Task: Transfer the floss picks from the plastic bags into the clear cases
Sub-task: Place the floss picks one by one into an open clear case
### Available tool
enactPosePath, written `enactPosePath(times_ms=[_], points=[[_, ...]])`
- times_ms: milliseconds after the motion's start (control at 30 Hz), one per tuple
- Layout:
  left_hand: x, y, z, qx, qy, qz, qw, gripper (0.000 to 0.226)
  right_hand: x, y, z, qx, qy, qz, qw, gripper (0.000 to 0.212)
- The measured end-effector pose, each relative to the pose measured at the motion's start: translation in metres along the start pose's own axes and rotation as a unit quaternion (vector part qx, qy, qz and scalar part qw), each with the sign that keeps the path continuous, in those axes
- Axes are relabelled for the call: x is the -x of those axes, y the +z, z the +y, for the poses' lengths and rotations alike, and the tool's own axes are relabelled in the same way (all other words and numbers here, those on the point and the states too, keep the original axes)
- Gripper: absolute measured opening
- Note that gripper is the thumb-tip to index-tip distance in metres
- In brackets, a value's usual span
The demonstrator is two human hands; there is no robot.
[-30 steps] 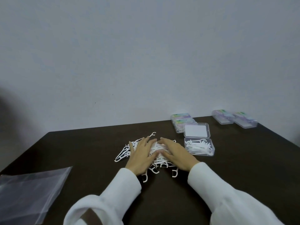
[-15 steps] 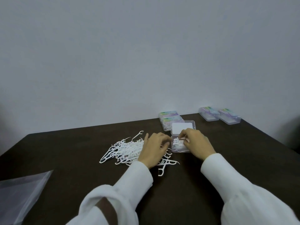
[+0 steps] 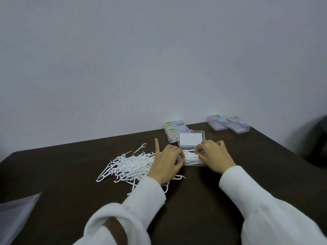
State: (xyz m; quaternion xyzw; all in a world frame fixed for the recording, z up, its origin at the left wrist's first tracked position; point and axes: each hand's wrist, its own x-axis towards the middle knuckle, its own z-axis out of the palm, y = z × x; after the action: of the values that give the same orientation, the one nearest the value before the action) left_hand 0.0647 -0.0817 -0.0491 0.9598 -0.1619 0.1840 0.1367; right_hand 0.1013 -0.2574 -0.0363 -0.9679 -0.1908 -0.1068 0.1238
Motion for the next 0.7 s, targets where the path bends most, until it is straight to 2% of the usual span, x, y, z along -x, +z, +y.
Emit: enactPosePath(times_ms=[167, 400, 533, 700], points=[[-0.001, 0.003, 0.001, 0.028, -0.001, -0.004, 1.0, 0.019, 0.0, 0.0, 0.002, -0.028, -0.003, -0.006, 1.0, 0.022], [0.0, 0.002, -0.002, 0.063, -0.019, 0.008, 0.998, 0.015, 0.001, -0.001, -0.003, -0.026, -0.025, 0.032, 0.999, 0.021], [0.008, -0.014, -0.012, 0.093, -0.043, 0.008, 0.995, 0.017, -0.005, -0.001, -0.022, -0.045, -0.058, 0.041, 0.996, 0.022], [0.032, -0.038, -0.049, 0.127, -0.082, 0.019, 0.988, 0.015, -0.012, 0.006, -0.059, -0.091, -0.131, 0.011, 0.987, 0.023]])
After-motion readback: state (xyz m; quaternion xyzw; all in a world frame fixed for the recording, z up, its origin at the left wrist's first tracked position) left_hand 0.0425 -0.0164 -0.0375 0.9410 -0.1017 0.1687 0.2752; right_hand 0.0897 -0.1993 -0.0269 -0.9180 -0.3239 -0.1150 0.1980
